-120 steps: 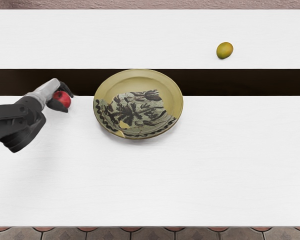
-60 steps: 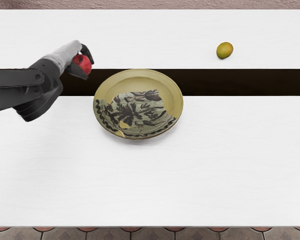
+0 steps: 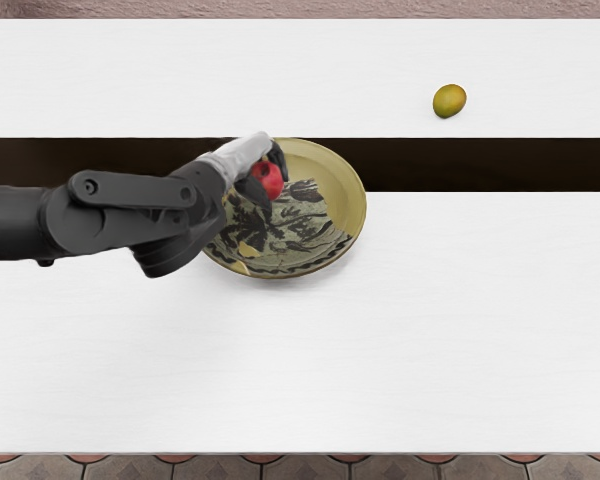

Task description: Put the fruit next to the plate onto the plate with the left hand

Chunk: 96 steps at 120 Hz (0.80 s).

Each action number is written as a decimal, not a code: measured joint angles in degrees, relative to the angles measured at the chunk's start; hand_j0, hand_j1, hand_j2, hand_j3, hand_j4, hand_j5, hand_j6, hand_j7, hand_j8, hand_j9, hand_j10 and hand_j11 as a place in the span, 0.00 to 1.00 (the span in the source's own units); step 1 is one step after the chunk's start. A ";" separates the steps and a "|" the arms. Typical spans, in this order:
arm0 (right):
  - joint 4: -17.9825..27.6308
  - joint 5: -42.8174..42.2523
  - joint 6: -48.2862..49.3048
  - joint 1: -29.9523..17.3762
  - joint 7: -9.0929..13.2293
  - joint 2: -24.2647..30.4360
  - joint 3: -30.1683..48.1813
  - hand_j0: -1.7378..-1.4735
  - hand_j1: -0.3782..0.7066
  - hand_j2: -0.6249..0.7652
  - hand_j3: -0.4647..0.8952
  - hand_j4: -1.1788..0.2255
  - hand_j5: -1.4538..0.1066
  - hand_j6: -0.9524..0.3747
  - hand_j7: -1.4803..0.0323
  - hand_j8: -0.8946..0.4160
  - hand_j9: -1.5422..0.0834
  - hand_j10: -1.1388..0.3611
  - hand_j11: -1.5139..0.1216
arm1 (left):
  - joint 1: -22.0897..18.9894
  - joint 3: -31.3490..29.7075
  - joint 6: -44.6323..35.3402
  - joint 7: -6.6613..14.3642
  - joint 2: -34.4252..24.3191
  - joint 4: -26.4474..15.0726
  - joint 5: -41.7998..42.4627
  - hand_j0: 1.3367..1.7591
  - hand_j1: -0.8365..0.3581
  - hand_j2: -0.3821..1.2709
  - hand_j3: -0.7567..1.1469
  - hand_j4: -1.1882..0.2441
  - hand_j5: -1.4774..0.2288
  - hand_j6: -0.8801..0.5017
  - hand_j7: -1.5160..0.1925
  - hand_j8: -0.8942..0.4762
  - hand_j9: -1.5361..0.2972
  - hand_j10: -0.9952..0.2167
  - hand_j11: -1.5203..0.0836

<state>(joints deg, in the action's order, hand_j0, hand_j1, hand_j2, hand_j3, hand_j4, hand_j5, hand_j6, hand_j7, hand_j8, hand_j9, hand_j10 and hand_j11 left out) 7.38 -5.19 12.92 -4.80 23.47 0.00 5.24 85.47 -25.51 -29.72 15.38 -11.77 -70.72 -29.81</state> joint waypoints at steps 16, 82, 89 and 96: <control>0.00 0.00 0.00 -0.01 0.00 0.00 0.01 0.30 0.03 0.45 0.34 0.84 0.93 0.72 0.98 0.68 0.95 0.76 0.93 | -0.65 0.02 0.11 0.03 0.17 0.18 0.48 0.74 0.44 0.39 0.40 0.33 0.29 0.41 0.30 0.45 0.29 0.38 0.35; 0.00 0.00 0.00 -0.01 0.00 0.00 0.01 0.30 0.03 0.45 0.34 0.84 0.93 0.72 0.98 0.68 0.95 0.76 0.93 | 4.48 5.85 22.22 -0.08 -29.91 -6.84 7.69 0.76 0.93 0.25 0.40 0.77 0.80 0.60 0.82 0.62 0.78 0.76 0.88; 0.00 0.01 0.00 0.00 0.00 0.00 0.00 0.30 0.03 0.45 0.34 0.84 0.93 0.72 0.98 0.68 0.95 0.76 0.93 | 4.37 7.17 27.25 -0.10 -33.36 -7.13 7.84 0.76 0.94 0.24 0.40 0.78 0.82 0.61 0.84 0.62 0.79 0.77 0.90; 0.00 0.01 0.00 -0.01 0.00 0.00 -0.01 0.30 0.03 0.45 0.34 0.84 0.93 0.72 0.98 0.68 0.95 0.76 0.93 | 4.35 8.03 31.30 -0.17 -35.63 -7.29 7.92 0.76 0.95 0.24 0.40 0.79 0.83 0.61 0.85 0.63 0.80 0.78 0.91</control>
<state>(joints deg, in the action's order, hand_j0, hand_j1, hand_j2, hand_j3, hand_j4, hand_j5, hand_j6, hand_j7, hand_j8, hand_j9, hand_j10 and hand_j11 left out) 7.38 -5.18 12.92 -4.81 23.47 0.00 5.23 89.82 -17.48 1.59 15.22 -47.40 -78.00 -21.89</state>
